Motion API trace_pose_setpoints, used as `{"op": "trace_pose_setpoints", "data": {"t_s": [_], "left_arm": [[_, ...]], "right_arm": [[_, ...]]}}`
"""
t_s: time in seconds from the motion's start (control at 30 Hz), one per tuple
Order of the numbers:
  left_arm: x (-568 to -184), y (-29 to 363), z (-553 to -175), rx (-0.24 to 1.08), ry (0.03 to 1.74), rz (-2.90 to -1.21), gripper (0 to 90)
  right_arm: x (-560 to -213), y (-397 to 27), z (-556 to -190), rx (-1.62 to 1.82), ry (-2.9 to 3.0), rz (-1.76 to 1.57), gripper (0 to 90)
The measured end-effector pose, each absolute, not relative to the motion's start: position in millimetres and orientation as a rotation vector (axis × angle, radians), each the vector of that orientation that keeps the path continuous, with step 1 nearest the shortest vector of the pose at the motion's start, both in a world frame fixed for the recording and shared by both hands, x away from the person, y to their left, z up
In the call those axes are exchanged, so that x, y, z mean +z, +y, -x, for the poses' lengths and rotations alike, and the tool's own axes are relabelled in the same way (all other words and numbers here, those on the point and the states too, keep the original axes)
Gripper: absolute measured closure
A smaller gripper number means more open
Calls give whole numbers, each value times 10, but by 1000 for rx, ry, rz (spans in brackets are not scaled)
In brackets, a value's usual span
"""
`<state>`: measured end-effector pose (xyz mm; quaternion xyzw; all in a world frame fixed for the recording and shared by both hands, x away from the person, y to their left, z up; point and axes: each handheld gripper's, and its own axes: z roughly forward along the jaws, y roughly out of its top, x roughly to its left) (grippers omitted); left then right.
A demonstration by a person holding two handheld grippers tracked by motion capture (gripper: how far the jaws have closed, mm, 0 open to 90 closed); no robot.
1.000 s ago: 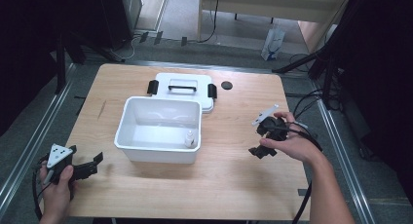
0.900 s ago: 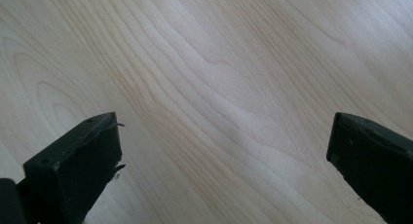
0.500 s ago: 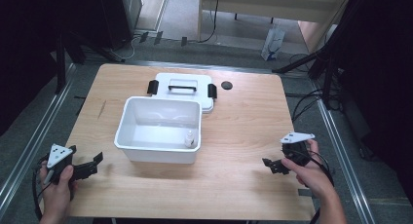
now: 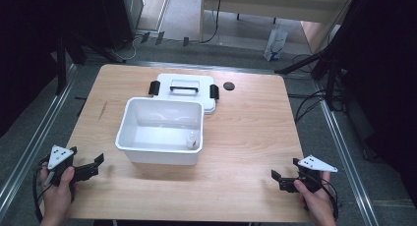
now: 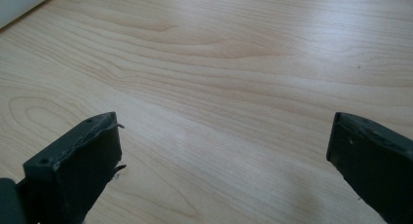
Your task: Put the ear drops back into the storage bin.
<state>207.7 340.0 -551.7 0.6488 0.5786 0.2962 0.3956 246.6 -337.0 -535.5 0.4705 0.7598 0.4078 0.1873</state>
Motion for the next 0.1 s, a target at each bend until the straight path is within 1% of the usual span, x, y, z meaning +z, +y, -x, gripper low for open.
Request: {"op": "trace_pose_setpoints", "data": {"t_s": [0.1], "left_arm": [[-5516,3403,-2077,748,1468,-1643,31]], "right_arm": [[-5401,-3386,-2433,1181,2106,-1344,0]]}}
